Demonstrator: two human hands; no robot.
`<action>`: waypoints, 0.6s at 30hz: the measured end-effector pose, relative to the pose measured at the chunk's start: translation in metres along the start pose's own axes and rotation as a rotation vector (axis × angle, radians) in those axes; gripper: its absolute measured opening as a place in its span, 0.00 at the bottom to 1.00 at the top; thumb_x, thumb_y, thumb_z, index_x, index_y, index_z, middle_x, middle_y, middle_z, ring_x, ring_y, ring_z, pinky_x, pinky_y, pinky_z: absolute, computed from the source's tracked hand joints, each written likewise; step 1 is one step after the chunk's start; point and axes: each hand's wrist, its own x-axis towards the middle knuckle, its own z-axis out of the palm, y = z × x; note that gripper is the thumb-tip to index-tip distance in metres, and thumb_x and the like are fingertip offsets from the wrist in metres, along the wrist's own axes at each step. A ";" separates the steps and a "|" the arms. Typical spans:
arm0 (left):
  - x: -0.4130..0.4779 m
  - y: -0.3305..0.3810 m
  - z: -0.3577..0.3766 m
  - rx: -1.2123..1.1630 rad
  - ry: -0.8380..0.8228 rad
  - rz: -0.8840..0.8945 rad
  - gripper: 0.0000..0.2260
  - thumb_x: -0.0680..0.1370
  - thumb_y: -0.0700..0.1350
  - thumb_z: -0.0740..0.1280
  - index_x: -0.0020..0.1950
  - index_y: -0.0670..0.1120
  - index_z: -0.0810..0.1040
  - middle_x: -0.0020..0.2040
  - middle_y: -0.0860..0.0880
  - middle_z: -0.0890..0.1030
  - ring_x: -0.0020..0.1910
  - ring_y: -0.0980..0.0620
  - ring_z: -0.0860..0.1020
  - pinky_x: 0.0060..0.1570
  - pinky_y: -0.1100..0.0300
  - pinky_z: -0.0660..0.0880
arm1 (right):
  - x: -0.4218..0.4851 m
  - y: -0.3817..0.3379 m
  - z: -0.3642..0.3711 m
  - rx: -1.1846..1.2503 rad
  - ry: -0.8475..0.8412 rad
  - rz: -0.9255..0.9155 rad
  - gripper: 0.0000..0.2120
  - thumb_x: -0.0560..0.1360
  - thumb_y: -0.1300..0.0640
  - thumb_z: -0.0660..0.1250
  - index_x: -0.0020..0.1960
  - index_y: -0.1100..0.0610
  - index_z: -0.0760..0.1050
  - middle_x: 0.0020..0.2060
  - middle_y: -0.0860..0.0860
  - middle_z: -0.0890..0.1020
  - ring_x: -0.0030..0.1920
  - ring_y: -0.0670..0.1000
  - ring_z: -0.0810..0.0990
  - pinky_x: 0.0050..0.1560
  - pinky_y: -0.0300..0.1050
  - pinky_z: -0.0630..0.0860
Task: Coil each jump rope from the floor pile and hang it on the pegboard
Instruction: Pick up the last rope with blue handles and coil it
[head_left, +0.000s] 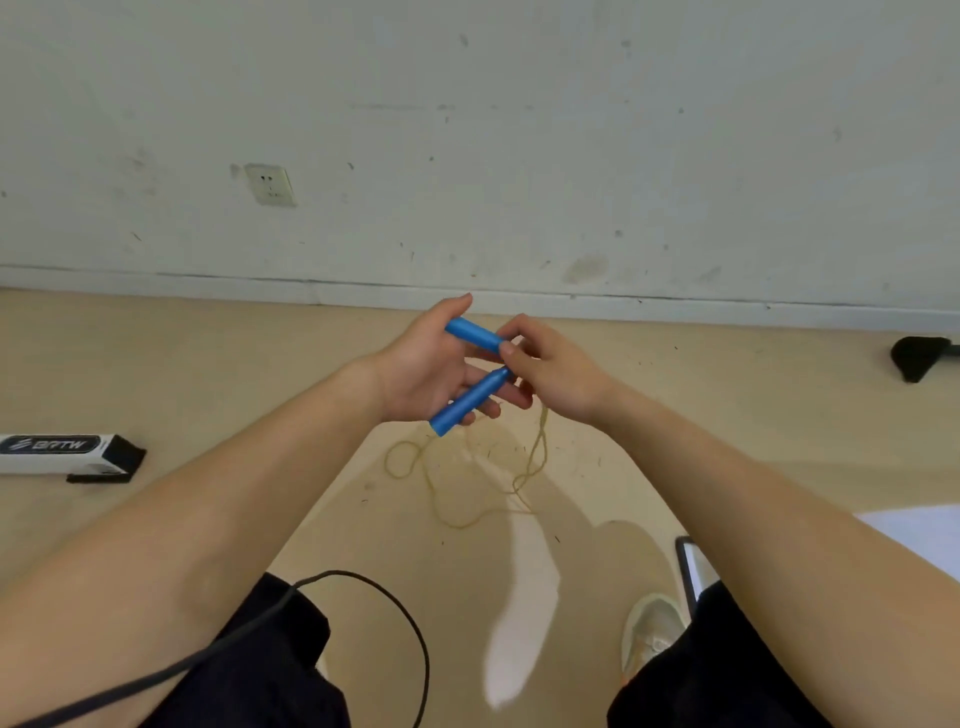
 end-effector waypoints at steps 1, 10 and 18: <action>0.003 -0.004 -0.002 -0.048 0.022 -0.015 0.33 0.80 0.67 0.48 0.70 0.44 0.71 0.59 0.33 0.81 0.41 0.41 0.78 0.40 0.52 0.70 | 0.003 0.001 0.002 -0.058 -0.007 -0.008 0.07 0.83 0.51 0.58 0.56 0.52 0.73 0.38 0.53 0.79 0.36 0.48 0.76 0.43 0.44 0.74; 0.019 -0.004 -0.023 -0.086 0.320 0.015 0.13 0.79 0.49 0.67 0.59 0.45 0.82 0.54 0.43 0.85 0.44 0.44 0.85 0.32 0.60 0.78 | 0.027 0.027 -0.007 -0.081 -0.069 0.023 0.05 0.80 0.52 0.66 0.53 0.50 0.79 0.34 0.49 0.79 0.28 0.41 0.71 0.33 0.36 0.68; 0.022 0.001 -0.027 -0.033 0.328 0.105 0.10 0.79 0.40 0.67 0.59 0.41 0.81 0.47 0.43 0.86 0.41 0.50 0.85 0.36 0.63 0.80 | 0.022 0.029 -0.027 0.317 -0.059 0.133 0.06 0.78 0.58 0.69 0.54 0.56 0.82 0.36 0.51 0.83 0.33 0.48 0.74 0.36 0.40 0.73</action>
